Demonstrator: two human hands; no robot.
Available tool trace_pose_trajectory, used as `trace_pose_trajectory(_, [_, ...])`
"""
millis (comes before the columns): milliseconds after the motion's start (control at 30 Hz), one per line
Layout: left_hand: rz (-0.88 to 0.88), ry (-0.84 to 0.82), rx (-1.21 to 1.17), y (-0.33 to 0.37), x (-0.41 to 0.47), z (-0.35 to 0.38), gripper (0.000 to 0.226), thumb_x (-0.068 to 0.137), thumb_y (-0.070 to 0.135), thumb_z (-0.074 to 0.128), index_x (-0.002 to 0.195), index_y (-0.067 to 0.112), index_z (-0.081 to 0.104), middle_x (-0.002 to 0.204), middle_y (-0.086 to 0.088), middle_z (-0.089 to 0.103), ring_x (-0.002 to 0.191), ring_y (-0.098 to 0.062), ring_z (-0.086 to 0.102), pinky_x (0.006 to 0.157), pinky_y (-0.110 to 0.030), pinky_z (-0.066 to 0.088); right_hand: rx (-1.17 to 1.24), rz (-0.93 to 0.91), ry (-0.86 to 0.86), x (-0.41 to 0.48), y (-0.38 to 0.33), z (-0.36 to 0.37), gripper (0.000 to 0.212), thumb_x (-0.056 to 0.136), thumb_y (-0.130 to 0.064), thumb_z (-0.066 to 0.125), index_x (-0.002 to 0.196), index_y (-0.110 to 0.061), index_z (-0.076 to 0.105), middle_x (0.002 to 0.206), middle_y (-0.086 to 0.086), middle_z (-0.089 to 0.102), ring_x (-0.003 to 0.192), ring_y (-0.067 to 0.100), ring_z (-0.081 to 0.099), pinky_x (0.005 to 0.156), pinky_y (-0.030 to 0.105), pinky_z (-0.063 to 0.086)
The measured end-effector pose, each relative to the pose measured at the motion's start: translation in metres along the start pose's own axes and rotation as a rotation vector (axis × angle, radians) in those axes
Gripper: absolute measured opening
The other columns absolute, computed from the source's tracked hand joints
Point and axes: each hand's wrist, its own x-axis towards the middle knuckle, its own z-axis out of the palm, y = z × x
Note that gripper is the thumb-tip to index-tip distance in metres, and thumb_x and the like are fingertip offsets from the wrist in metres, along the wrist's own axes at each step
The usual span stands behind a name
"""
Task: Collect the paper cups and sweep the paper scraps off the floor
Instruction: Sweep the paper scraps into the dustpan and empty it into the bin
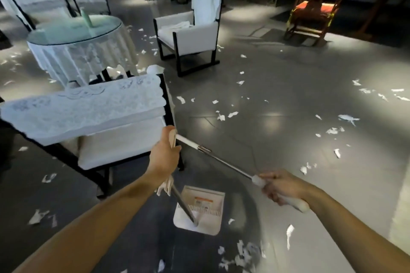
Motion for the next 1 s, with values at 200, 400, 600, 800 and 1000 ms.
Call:
trace_pose_trajectory(200, [0.089,-0.067,-0.025,0.070,0.123,0.062,0.038,0.092,0.010,0.046,0.120,0.034,0.035,0.084,-0.007,0.056,0.065,-0.020,0.057,0.043,-0.023,0.040,0.020,0.079,0.085,0.051,-0.045,-0.107,0.045,0.083,0.012,0.049,0.122,-0.008,0.057,0.060,0.007,0.050,0.039,0.011,0.039,0.037,0.016,0.027])
trace_pose_trajectory(400, [0.183,-0.137,-0.060,0.136,0.262,0.130,0.037,0.090,0.010,0.044,0.119,0.031,0.036,0.077,0.001,0.049,0.068,-0.023,0.056,0.053,-0.029,0.044,0.118,0.104,0.233,0.148,-0.085,-0.194,0.060,0.084,0.013,0.054,0.139,-0.005,0.042,0.044,0.004,0.053,0.037,0.014,0.043,0.038,0.019,0.034])
trace_pose_trajectory(600, [0.212,-0.170,-0.069,0.213,0.406,0.193,0.045,0.087,0.006,0.042,0.123,0.032,0.035,0.079,0.001,0.049,0.063,-0.017,0.054,0.040,-0.021,0.037,0.339,0.058,0.397,0.238,-0.148,-0.291,0.032,0.086,0.007,0.058,0.117,-0.004,0.060,0.066,0.010,0.058,0.043,0.013,0.049,0.041,0.017,0.040])
trace_pose_trajectory(800, [0.224,-0.216,-0.057,0.288,0.539,0.279,0.042,0.087,0.009,0.044,0.120,0.033,0.036,0.086,-0.010,0.054,0.065,-0.031,0.058,0.052,-0.030,0.045,0.638,-0.001,0.366,0.341,-0.204,-0.400,0.018,0.090,0.010,0.048,0.102,0.001,0.059,0.067,0.004,0.047,0.042,0.005,0.044,0.039,0.012,0.036])
trace_pose_trajectory(1000, [0.187,-0.191,-0.083,0.368,0.685,0.367,0.046,0.087,0.006,0.045,0.125,0.031,0.038,0.076,-0.005,0.055,0.052,-0.022,0.055,0.040,-0.023,0.039,1.155,-0.016,0.175,0.467,-0.277,-0.528,0.011,0.094,0.003,0.044,0.091,-0.007,0.046,0.049,0.000,0.038,0.031,0.003,0.037,0.028,0.011,0.032])
